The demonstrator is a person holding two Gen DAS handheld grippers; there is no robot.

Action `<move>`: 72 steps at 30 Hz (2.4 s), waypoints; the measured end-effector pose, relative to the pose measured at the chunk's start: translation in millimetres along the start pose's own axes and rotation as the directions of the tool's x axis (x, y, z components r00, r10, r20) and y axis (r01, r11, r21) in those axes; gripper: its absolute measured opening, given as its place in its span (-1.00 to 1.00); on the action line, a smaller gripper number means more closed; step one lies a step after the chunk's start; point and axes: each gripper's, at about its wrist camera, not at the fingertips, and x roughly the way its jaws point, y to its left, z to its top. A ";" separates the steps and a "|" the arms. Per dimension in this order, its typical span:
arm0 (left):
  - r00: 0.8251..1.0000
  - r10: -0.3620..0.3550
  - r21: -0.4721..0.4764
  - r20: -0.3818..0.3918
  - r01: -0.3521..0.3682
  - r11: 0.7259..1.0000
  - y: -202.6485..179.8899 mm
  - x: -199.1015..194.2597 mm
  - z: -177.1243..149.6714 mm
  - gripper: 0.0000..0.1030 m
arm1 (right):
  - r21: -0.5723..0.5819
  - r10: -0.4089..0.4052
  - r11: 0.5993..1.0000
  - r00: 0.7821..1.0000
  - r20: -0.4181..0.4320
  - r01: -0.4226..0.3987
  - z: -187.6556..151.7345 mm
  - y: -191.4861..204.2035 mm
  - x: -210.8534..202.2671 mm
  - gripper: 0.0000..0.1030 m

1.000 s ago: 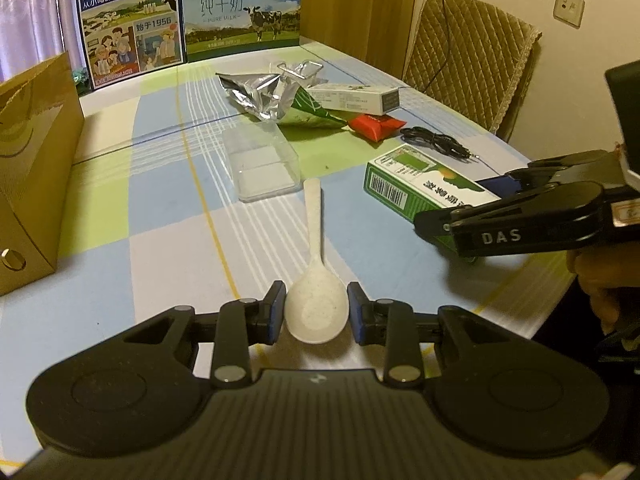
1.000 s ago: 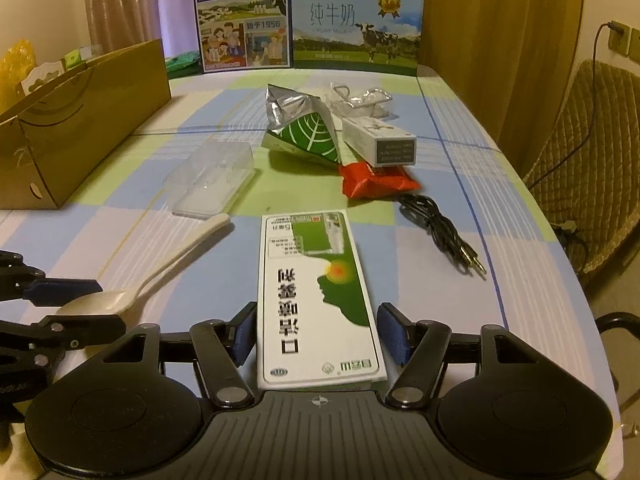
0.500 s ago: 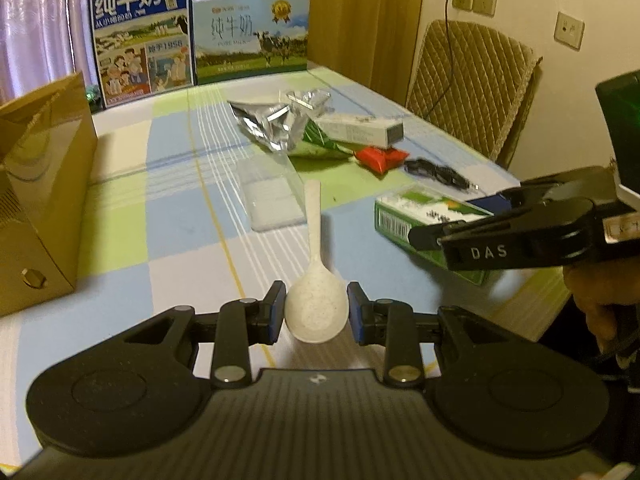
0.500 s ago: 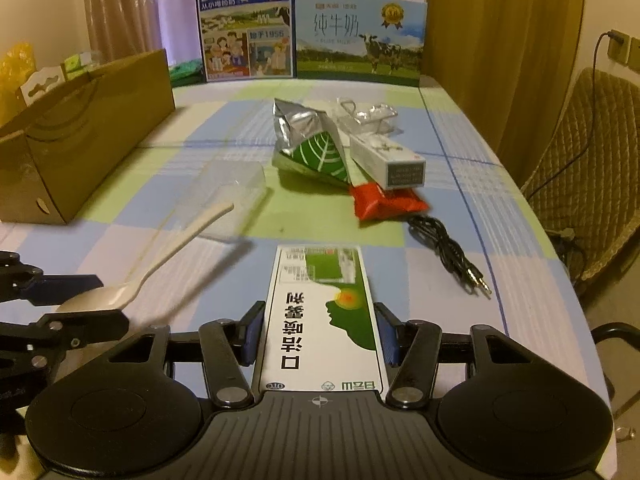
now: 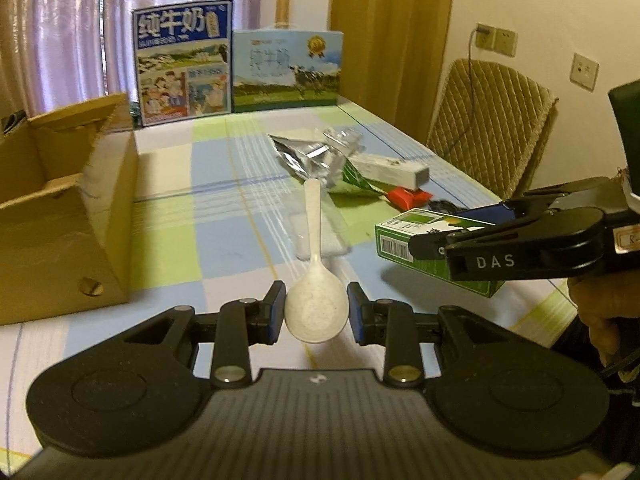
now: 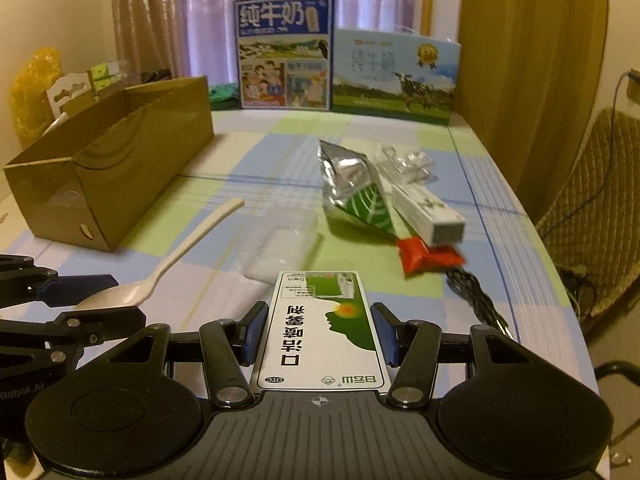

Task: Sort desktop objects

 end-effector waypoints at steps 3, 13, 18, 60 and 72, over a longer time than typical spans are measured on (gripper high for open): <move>0.999 0.018 -0.003 0.028 -0.018 1.000 10.9 -9.7 8.5 -0.47 | -0.014 0.015 1.000 0.999 0.031 -0.014 14.4 9.4 -5.0 0.02; 0.975 0.159 -0.031 0.156 -0.156 0.987 78.4 -49.0 55.5 -0.47 | -0.075 0.143 0.988 0.973 0.183 -0.131 99.5 68.0 -4.4 0.02; 0.950 0.264 -0.053 0.168 -0.258 0.965 135.8 -63.1 72.4 -0.47 | -0.112 0.238 0.970 0.944 0.228 -0.218 145.4 118.5 11.2 0.02; 0.928 0.365 -0.162 0.072 -0.350 0.923 246.6 -66.0 52.0 -0.26 | -0.074 0.315 0.949 0.938 0.149 -0.307 172.1 192.1 90.8 0.21; 0.944 0.323 -0.189 0.064 -0.306 0.933 181.3 -83.6 42.3 -0.05 | 0.039 0.189 0.980 0.973 0.135 -0.196 104.6 114.5 25.5 0.49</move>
